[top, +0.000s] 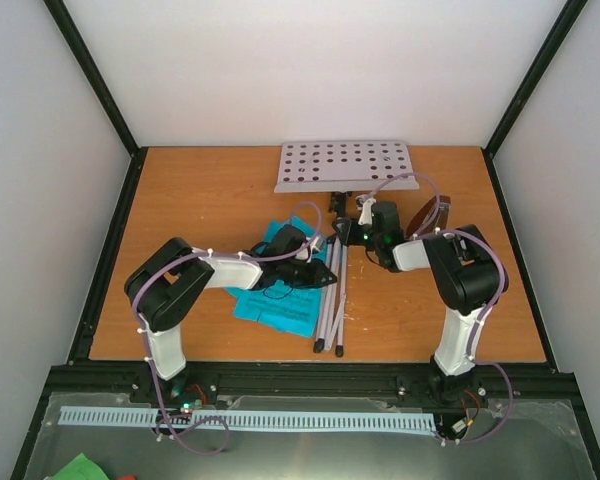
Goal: Pack up the instrument practice props
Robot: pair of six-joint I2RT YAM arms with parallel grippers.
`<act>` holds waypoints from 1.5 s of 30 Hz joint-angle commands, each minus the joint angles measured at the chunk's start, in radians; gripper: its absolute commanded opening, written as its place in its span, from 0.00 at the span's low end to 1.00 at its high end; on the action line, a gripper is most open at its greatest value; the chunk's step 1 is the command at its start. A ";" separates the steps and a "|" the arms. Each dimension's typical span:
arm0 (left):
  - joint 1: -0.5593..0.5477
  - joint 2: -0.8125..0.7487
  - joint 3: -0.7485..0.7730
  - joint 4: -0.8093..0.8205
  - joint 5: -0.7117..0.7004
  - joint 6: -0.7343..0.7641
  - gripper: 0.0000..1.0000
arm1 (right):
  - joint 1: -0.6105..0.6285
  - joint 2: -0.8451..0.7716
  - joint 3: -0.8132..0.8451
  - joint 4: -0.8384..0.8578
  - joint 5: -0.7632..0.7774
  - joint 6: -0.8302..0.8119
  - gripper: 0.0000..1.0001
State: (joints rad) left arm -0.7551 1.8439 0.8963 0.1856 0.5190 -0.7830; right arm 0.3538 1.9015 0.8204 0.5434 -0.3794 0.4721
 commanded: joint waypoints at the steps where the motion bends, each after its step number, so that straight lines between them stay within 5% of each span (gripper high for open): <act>1: 0.025 0.016 0.038 0.159 -0.168 0.132 0.01 | 0.036 0.022 -0.003 -0.035 -0.076 -0.054 0.36; 4: 0.026 0.012 0.036 0.163 -0.164 0.131 0.10 | 0.036 -0.017 -0.015 -0.054 -0.071 -0.072 0.43; 12: 0.025 -0.072 0.023 0.163 -0.190 0.179 0.76 | 0.036 -0.245 -0.045 -0.246 -0.046 -0.180 0.71; 17: 0.026 -0.206 0.033 0.126 -0.206 0.309 0.98 | 0.034 -0.523 -0.019 -0.447 0.040 -0.300 0.92; 24: 0.178 -0.373 0.114 -0.034 -0.139 0.447 1.00 | -0.080 -0.786 0.144 -0.728 0.230 -0.361 1.00; 33: 0.819 -0.664 -0.099 -0.053 -0.137 0.406 0.99 | -0.575 -1.013 0.068 -0.850 0.196 -0.221 1.00; 37: 1.091 -0.721 -0.253 0.065 -0.190 0.308 0.99 | -0.633 -1.208 -0.162 -0.718 0.332 -0.191 1.00; 41: 1.110 -0.796 -0.486 0.334 -0.423 0.359 0.99 | -0.632 -1.365 -0.470 -0.410 0.352 -0.227 1.00; 45: 1.102 -0.732 -0.677 0.652 -0.412 0.500 0.99 | -0.631 -1.386 -0.661 -0.147 0.323 -0.262 1.00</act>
State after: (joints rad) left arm 0.3553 1.0698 0.3271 0.4656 0.1673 -0.4080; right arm -0.2745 0.5247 0.2863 0.0719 -0.0624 0.2478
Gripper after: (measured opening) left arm 0.995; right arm 0.998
